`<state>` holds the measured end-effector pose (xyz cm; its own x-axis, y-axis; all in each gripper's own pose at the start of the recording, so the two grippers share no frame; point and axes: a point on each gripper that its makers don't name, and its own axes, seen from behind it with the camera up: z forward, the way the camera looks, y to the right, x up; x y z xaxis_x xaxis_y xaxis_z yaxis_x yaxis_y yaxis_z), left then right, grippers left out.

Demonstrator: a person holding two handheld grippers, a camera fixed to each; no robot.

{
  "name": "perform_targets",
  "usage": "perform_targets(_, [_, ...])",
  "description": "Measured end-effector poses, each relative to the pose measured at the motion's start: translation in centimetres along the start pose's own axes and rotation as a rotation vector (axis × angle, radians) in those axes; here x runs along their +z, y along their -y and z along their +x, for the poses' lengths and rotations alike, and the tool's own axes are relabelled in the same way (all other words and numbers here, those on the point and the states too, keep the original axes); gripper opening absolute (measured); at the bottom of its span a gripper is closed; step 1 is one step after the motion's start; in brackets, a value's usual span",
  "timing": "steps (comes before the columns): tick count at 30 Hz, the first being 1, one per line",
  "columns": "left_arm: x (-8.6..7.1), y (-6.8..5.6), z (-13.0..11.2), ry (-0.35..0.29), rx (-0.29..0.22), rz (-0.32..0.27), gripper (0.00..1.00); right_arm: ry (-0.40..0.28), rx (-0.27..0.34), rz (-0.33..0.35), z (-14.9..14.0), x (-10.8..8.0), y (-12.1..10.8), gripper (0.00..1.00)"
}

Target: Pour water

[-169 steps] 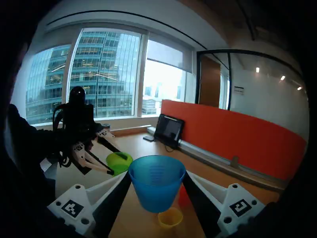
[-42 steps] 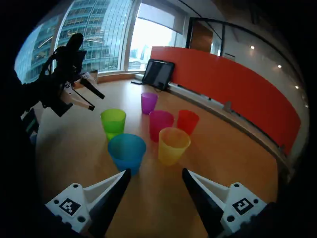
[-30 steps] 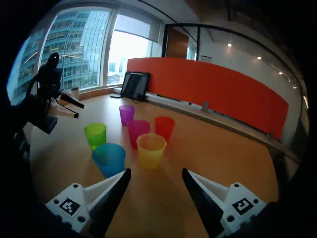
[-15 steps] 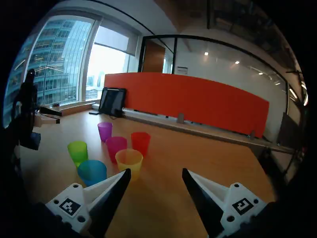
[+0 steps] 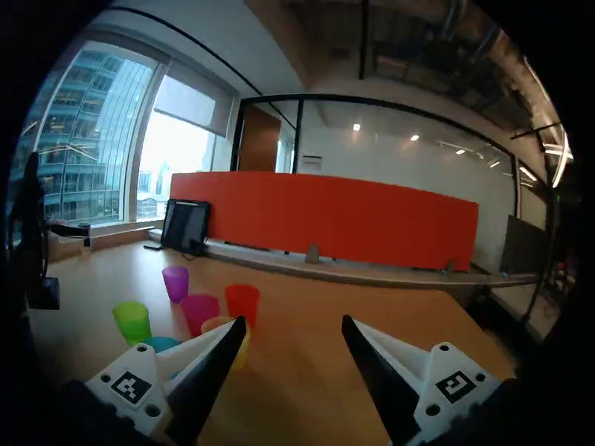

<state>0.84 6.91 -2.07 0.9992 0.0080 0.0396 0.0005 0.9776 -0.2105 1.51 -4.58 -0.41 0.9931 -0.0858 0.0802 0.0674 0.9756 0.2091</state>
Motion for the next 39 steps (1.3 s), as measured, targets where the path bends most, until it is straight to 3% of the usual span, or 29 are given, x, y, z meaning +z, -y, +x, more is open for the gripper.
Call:
perform_targets(9, [-0.5,0.5,0.3,-0.047,-0.047,0.065,0.99,-0.078,0.061,-0.088,0.9,-0.3,-1.7,1.00])
perform_targets(21, [-0.5,1.1,-1.3,-0.062,-0.039,0.137,0.99,-0.137,0.029,-0.233,0.1,-1.1,-3.6,1.00])
perform_targets(30, [-0.4,0.6,-0.6,-0.092,-0.022,0.157,0.99,-0.173,0.086,-0.250,0.9,-2.0,-3.8,1.00])
perform_targets(39, [-0.2,1.0,-1.2,-0.107,-0.017,0.197,0.99,-0.151,0.099,-0.233,0.3,-2.0,-3.3,1.00])
